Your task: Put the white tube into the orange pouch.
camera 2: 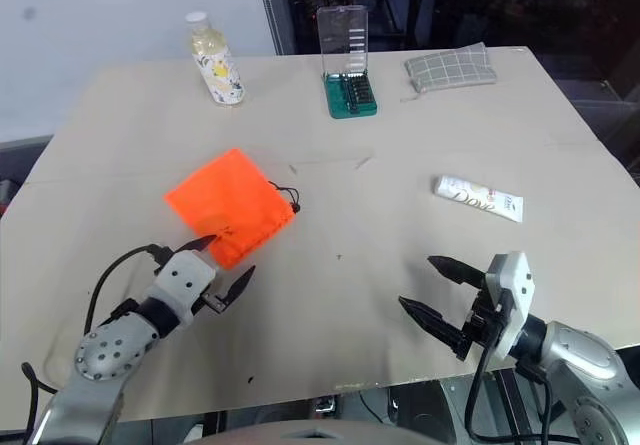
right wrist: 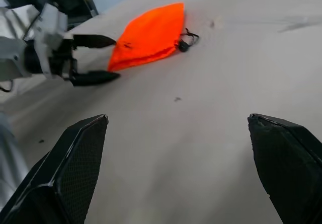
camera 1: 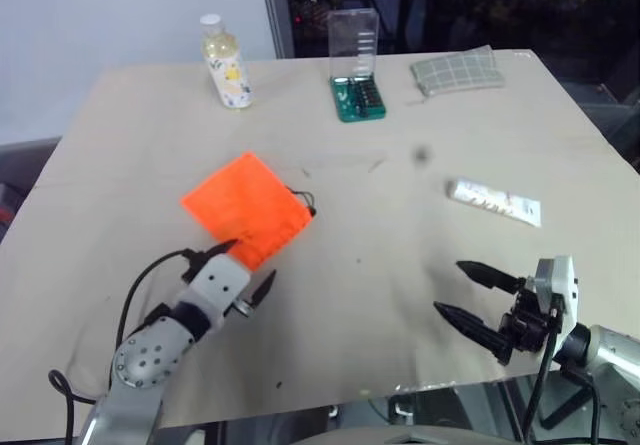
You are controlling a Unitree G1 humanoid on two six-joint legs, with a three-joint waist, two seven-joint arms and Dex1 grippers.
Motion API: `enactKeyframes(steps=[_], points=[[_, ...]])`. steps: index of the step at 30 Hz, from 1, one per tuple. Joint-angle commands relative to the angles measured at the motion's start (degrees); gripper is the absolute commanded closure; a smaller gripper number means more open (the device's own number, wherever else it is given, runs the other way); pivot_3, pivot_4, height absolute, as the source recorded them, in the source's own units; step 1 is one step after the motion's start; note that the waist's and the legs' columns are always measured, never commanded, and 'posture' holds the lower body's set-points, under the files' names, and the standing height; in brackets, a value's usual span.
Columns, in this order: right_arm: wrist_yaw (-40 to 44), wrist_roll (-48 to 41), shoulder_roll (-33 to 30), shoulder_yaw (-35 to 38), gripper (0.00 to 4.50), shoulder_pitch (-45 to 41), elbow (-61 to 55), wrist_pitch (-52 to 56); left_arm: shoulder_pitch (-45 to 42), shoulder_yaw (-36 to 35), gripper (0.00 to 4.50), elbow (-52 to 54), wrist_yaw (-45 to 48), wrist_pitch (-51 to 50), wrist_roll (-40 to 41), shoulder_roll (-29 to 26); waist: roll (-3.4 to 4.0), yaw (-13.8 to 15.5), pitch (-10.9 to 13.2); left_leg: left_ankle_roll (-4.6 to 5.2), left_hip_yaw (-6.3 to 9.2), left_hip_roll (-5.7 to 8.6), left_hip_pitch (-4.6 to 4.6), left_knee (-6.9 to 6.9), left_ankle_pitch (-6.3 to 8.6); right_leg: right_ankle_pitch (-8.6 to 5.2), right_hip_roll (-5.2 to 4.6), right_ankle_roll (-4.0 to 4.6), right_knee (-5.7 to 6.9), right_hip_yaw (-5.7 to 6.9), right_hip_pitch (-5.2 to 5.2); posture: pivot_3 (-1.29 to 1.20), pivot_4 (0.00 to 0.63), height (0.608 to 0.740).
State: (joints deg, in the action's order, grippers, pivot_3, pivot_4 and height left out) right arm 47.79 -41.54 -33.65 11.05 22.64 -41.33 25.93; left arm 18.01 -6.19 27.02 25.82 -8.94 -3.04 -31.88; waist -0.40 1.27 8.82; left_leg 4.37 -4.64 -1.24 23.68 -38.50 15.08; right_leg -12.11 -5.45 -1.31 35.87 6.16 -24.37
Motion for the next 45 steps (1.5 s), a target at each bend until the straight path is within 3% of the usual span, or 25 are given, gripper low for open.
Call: enactKeyframes(steps=[1,22,27,30,37,38,45], points=[[3.59,-0.84,-2.43,-1.42,0.00,1.54,-5.23,-1.66,-2.20,-0.06,0.03,-0.51,-1.77,-0.14,0.40,2.15,-0.03,0.06,-0.02,0.01,0.00,0.00,-0.01,0.00,-0.01,0.00,0.00,0.00,0.00,0.01,0.00,0.00,0.150,0.740],[0.94,1.98,-1.27,-3.43,0.00,1.64,-3.67,-4.30,-5.11,-2.61,0.03,-6.55,-7.19,5.71,-4.68,2.76,-0.20,0.06,-0.12,0.05,0.05,-0.01,-0.04,-0.08,-0.03,0.00,0.01,-0.01,0.03,0.08,0.14,0.00,0.150,0.740],[0.39,2.09,-1.02,-3.82,0.00,2.08,-3.44,-4.61,-5.14,-2.39,0.03,-6.45,-4.67,7.08,-1.87,2.48,-0.21,0.03,-0.13,0.05,0.06,-0.01,-0.04,-0.08,-0.03,0.00,0.01,-0.01,0.03,0.08,0.14,0.00,0.150,0.740],[0.13,2.26,-0.94,-4.23,0.00,2.27,-3.51,-4.75,-4.87,-2.18,0.81,-5.83,-3.41,8.09,-1.01,2.40,-0.21,0.03,-0.13,0.05,0.05,-0.01,-0.04,-0.09,-0.03,0.01,0.00,-0.01,0.03,0.08,0.14,0.00,0.150,0.740],[-0.32,2.92,-0.46,-5.56,0.00,2.48,-3.56,-5.11,-5.67,-2.11,4.22,-5.92,-2.69,8.95,-1.47,2.27,-0.21,0.03,-0.13,0.05,0.05,-0.01,-0.04,-0.09,-0.03,0.00,0.00,-0.01,0.03,0.09,0.14,0.00,0.150,0.740],[-0.41,2.98,-0.38,-5.76,0.00,2.45,-3.52,-5.20,-5.83,-2.11,4.45,-5.91,-2.61,8.90,-1.46,2.27,-0.21,0.04,-0.13,0.05,0.05,-0.01,-0.04,-0.09,-0.03,0.01,0.00,-0.01,0.03,0.09,0.14,0.00,0.150,0.740],[-1.23,3.39,0.10,-6.76,0.00,1.20,-3.03,-5.33,-8.92,-2.58,4.45,-3.95,0.03,5.80,1.91,2.02,-0.22,0.04,-0.14,0.06,0.06,-0.01,-0.04,-0.12,-0.04,0.01,0.01,-0.01,0.04,0.10,0.15,0.00,0.150,0.740]])
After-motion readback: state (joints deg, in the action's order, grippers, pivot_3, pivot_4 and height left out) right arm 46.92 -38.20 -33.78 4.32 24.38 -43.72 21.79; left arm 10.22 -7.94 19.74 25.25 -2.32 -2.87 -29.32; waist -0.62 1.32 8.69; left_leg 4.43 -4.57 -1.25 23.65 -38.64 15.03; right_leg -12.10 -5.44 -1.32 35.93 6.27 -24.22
